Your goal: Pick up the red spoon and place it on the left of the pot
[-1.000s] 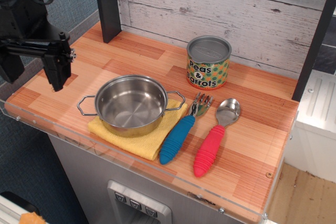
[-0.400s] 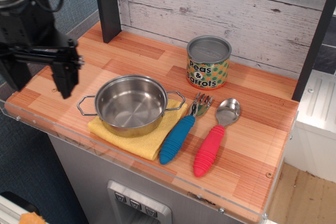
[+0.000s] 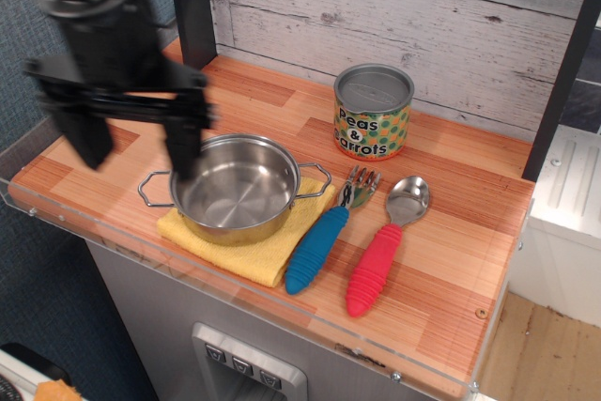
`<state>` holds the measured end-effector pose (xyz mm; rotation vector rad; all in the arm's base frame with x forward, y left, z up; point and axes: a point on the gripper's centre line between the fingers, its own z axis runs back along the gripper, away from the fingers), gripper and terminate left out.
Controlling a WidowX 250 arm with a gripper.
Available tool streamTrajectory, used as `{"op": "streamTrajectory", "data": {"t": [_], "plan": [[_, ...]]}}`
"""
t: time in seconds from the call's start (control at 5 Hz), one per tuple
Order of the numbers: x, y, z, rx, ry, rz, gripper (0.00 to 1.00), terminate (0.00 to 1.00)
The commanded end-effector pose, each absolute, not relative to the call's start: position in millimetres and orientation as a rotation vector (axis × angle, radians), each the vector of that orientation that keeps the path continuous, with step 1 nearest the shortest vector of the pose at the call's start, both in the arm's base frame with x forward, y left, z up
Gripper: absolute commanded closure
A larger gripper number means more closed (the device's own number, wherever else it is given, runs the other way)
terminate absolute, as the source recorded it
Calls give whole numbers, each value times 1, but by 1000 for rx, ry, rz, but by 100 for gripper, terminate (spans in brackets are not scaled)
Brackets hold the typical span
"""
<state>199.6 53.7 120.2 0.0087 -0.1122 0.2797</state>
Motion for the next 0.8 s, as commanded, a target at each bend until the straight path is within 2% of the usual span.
{"op": "streamTrajectory", "data": {"t": [0.0, 0.2, 0.6], "plan": [[235, -8, 120, 21, -184, 202, 0, 0], [249, -36, 103, -3, -193, 218, 0, 0], [269, -64, 68, -42, -180, 256, 0, 0]]}}
